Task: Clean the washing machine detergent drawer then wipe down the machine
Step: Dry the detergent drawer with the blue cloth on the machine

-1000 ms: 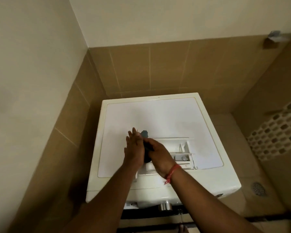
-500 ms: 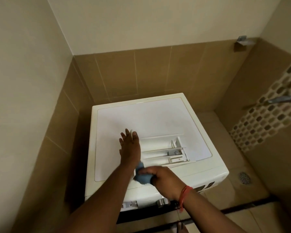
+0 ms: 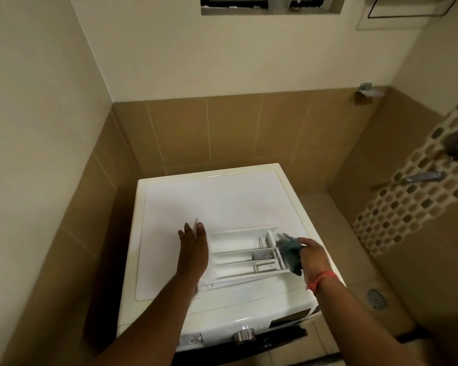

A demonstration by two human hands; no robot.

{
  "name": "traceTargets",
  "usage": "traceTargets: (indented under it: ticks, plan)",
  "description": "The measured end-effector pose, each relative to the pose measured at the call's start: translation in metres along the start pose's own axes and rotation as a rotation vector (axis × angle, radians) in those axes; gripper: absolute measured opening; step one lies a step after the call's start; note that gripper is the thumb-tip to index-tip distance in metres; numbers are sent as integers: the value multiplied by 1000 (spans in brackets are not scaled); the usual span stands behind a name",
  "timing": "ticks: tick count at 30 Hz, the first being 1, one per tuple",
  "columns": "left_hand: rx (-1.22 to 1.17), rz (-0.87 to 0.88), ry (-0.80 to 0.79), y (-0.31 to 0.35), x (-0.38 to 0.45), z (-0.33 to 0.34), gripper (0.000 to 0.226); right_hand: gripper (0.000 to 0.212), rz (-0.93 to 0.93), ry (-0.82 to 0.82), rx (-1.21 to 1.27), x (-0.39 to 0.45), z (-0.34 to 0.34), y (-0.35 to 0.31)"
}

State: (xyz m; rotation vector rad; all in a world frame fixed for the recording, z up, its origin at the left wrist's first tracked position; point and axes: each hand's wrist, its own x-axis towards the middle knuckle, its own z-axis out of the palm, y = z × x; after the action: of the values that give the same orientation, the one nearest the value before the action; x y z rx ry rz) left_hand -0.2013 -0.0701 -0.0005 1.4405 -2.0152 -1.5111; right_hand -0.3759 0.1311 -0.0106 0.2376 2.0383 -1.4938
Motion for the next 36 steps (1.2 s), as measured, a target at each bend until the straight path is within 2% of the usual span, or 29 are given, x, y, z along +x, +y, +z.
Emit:
traceTargets:
  ticks: [2, 4, 6, 8, 10, 14, 17, 19, 22, 25, 28, 32, 34, 36]
  plan:
    - [-43, -11, -6, 1, -1, -1, 68, 41, 11, -134, -119, 2, 17, -5]
    - [-112, -35, -23, 3, -3, -2, 65, 33, 25, -167, -200, 7, 26, -11]
    - [-208, -23, -20, 7, -6, -3, 57, 31, 179, -235, -176, 7, 22, -19]
    - [-284, 33, 8, 12, -13, -9, 47, 37, 222, -341, -157, 6, 11, -24]
    - [-379, 76, 53, 17, -13, -14, 42, 43, 126, -382, -83, 6, 6, -36]
    - [-495, 142, 169, 31, -18, -21, 53, 56, -99, -350, -4, 0, 4, -53]
    - [-539, 143, 303, 44, -30, -18, 33, 46, -154, -350, 20, 5, 0, -49]
    - [-498, 150, 361, 49, -40, -15, 21, 49, -95, -347, 89, 11, -3, -46]
    - [-427, 159, 409, 47, -48, -7, 18, 63, 1, -367, 120, 20, -6, -35]
    - [-378, 137, 421, 40, -50, 1, 19, 66, -25, -382, 43, 26, -10, -22]
    - [-225, 108, 444, 40, -51, 7, 30, 57, -84, -349, 37, 28, -17, -23]
    - [-62, 84, 497, 56, -51, 4, 44, 32, -93, -193, 193, 48, -34, -43]
    - [-1, 107, 483, 65, -45, 0, 47, 32, -99, -148, 294, 54, -40, -59]
    - [51, 102, 460, 74, -34, -2, 50, 40, -213, -171, 334, 40, -40, -78]
